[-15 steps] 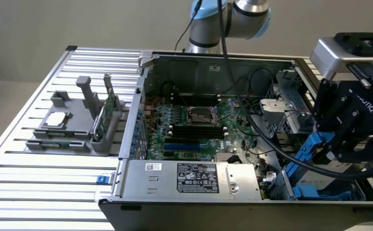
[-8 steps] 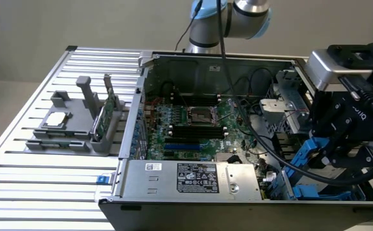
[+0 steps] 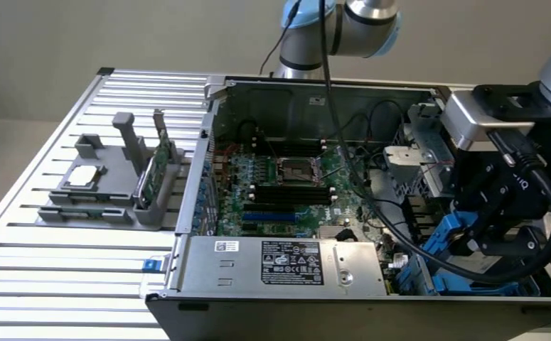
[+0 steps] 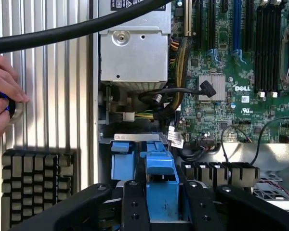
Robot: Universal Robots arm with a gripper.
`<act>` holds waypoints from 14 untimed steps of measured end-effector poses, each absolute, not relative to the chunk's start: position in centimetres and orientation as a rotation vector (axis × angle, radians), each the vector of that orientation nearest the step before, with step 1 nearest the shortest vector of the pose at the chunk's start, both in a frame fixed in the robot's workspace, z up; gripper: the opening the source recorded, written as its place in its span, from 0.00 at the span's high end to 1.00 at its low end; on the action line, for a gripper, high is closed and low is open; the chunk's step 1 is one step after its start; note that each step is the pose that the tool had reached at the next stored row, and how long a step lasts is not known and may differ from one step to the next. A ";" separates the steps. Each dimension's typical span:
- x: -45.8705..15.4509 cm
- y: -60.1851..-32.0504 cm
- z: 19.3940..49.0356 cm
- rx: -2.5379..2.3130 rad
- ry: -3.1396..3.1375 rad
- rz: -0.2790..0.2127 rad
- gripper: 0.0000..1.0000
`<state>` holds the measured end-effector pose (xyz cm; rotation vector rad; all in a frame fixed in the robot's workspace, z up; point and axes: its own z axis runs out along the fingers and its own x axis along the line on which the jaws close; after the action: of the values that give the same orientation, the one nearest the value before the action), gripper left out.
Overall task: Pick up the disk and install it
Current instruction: 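Insert the disk into the insertion slot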
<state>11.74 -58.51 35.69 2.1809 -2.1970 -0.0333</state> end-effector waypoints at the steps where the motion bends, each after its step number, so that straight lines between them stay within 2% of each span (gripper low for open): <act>1: 11.7 -58.5 35.5 2.181 -2.197 -0.033 0.67; 10: 11.7 -58.5 34.5 2.181 -2.195 -0.032 0.67; 12: 11.7 -58.5 34.4 2.180 -2.194 -0.031 0.65; 13: 11.7 -58.5 34.4 2.180 -2.194 -0.031 0.59; 14: 11.7 -58.5 34.3 2.180 -2.194 -0.031 0.59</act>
<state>11.74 -58.51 34.35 2.1799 -2.1939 -0.0305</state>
